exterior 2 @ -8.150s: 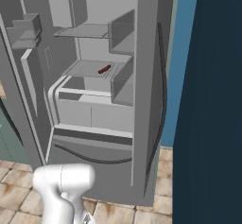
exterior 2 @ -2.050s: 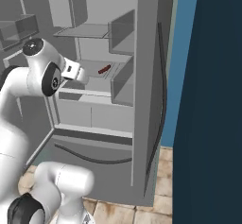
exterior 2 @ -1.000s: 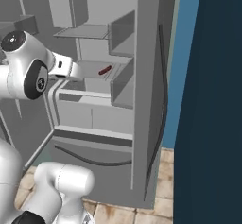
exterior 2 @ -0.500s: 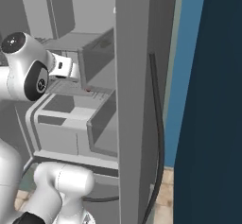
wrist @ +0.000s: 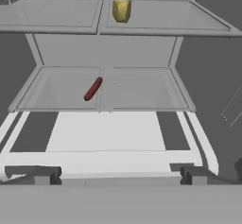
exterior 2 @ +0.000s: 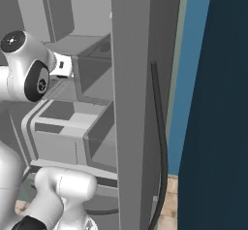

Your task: Retrieve the sausage and cheese from the fridge and place them on the cutting board on the counter.

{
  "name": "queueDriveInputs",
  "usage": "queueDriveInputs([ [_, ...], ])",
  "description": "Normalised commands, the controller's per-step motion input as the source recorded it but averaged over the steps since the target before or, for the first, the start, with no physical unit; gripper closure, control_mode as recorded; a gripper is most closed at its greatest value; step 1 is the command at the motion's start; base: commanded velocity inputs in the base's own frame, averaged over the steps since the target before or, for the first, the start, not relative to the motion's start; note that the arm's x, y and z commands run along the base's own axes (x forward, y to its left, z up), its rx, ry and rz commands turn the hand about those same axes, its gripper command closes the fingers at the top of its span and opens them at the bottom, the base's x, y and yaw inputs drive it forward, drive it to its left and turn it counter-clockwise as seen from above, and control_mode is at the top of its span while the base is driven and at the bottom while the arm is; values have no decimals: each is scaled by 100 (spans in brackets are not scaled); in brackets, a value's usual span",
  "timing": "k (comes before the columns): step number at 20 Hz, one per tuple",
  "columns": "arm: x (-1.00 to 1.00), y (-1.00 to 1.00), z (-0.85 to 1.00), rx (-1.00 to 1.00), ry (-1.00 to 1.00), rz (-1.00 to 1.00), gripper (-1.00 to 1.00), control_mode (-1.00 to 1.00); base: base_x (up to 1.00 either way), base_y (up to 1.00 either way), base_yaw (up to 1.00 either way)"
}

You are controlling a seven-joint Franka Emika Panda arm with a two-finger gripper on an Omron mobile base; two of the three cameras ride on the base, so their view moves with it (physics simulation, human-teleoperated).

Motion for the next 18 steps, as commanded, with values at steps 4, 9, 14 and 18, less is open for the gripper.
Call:
queueDriveInputs([
  [4,3,-8,51,0,-4,0,-100,-100,0,0,0],
  [9,37,0,36,0,-4,0,-100,-100,0,0,0],
  [14,71,0,15,0,0,0,-100,-100,0,0,0],
  [18,81,0,0,0,0,0,-100,-100,0,0,0],
])
